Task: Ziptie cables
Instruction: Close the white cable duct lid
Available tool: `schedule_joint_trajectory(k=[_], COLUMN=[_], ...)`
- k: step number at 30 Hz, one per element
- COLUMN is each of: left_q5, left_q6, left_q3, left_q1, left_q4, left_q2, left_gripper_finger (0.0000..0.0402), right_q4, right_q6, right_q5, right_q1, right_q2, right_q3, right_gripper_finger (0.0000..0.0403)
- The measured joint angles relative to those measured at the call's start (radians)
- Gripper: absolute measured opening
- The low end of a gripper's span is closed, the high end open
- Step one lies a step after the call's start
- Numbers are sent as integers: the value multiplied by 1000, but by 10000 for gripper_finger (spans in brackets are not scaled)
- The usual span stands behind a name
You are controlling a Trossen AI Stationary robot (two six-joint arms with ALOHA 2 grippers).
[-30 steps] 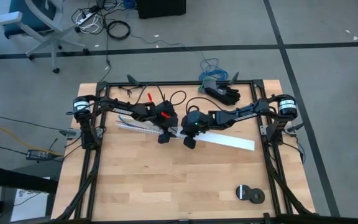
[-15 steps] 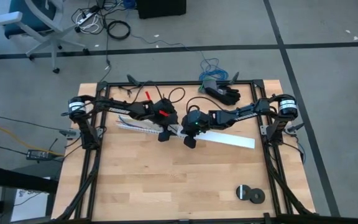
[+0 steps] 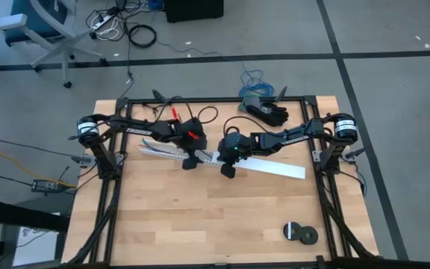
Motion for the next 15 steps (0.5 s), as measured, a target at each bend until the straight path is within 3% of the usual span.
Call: schedule_joint_trajectory(k=[15], left_q5=[0], left_q6=[-57], left_q3=[-130], left_q1=[0], left_q4=[167], left_q2=[0], left_gripper_finger=[296], right_q4=[-2], right_q6=[2], right_q5=[-7], right_q1=[-9], right_q2=[0], right_q3=[0], right_gripper_finger=[0])
